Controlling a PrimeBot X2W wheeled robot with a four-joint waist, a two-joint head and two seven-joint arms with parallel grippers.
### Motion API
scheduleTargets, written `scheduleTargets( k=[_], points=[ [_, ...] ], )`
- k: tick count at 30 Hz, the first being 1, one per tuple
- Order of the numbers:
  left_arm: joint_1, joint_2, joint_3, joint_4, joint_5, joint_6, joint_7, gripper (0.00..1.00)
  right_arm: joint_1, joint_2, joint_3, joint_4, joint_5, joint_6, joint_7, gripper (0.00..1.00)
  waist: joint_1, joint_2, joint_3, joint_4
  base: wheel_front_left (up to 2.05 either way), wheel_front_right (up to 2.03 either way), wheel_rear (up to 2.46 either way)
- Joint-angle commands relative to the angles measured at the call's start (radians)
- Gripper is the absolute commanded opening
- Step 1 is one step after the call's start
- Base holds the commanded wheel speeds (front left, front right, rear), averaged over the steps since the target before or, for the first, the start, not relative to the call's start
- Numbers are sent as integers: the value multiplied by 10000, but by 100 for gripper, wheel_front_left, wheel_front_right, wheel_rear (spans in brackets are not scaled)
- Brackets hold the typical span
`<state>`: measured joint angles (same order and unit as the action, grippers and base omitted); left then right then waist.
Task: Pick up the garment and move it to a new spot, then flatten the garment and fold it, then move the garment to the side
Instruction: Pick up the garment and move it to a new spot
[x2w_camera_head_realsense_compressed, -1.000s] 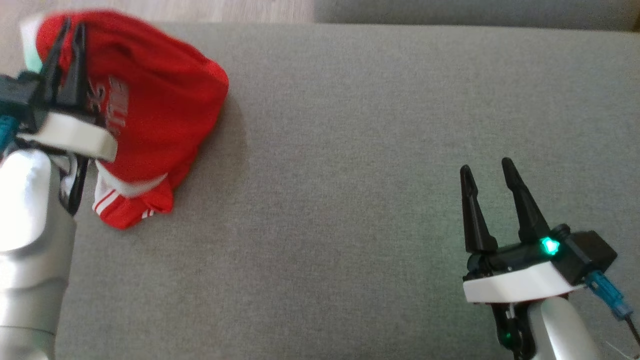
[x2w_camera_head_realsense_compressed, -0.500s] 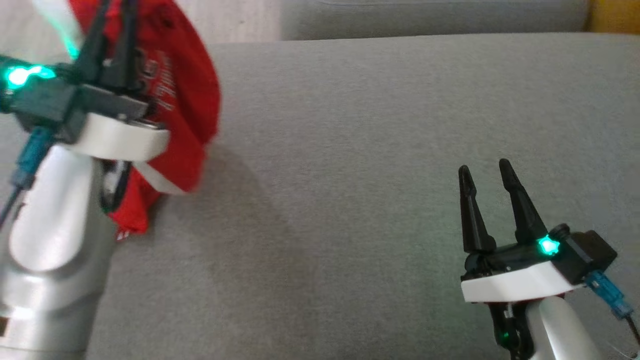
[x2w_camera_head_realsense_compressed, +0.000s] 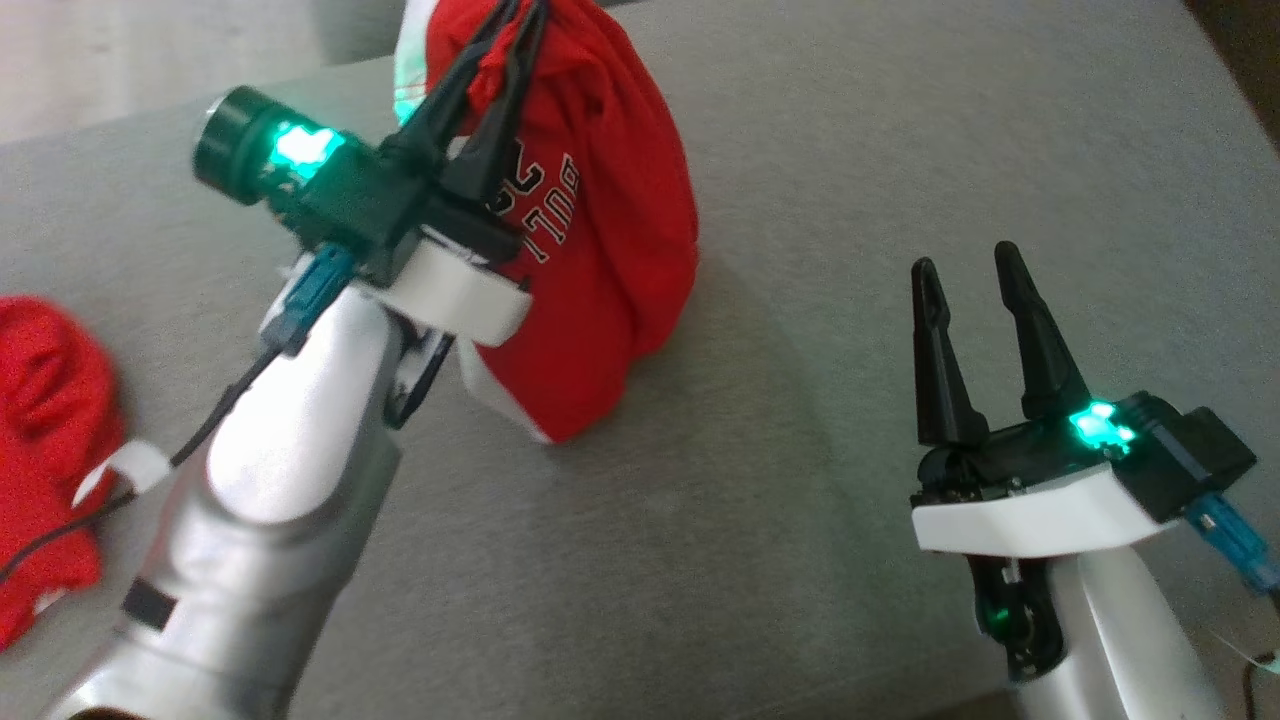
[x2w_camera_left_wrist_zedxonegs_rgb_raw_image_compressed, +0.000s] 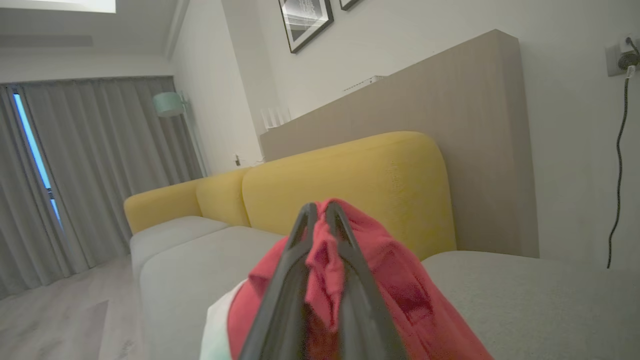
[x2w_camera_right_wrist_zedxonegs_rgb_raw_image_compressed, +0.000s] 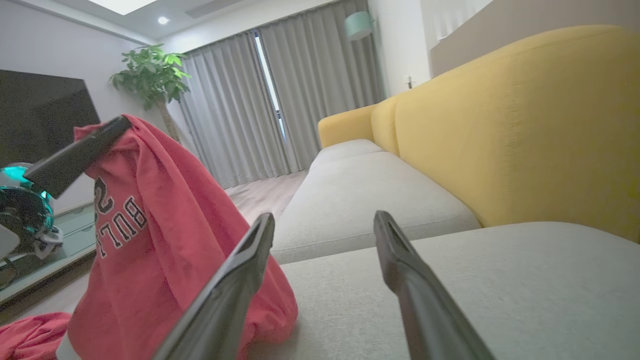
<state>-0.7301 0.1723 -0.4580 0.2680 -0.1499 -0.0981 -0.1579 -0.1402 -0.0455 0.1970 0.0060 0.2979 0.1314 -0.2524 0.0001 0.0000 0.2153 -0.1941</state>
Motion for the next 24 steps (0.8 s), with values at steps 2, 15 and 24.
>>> scheduleTargets(
  k=[2, 15, 24],
  points=[
    [-714, -125, 216, 114, -76, 23, 10, 100, -418, -47, 273, -430, 169, -7, -93, 100, -1, 0, 550, -983, 0, 0, 0],
    [-1053, -571, -36, 1881, -306, 144, -877, 100, -399, -47, -27, -506, 270, -7, -93, 100, -1, 0, 704, -846, 0, 0, 0],
    [1100, -16, 994, 1000, -593, 1019, -1033, 100, -66, -47, -568, -386, -309, -7, -93, 100, -1, 0, -27, 849, 0, 0, 0]
  ],
)
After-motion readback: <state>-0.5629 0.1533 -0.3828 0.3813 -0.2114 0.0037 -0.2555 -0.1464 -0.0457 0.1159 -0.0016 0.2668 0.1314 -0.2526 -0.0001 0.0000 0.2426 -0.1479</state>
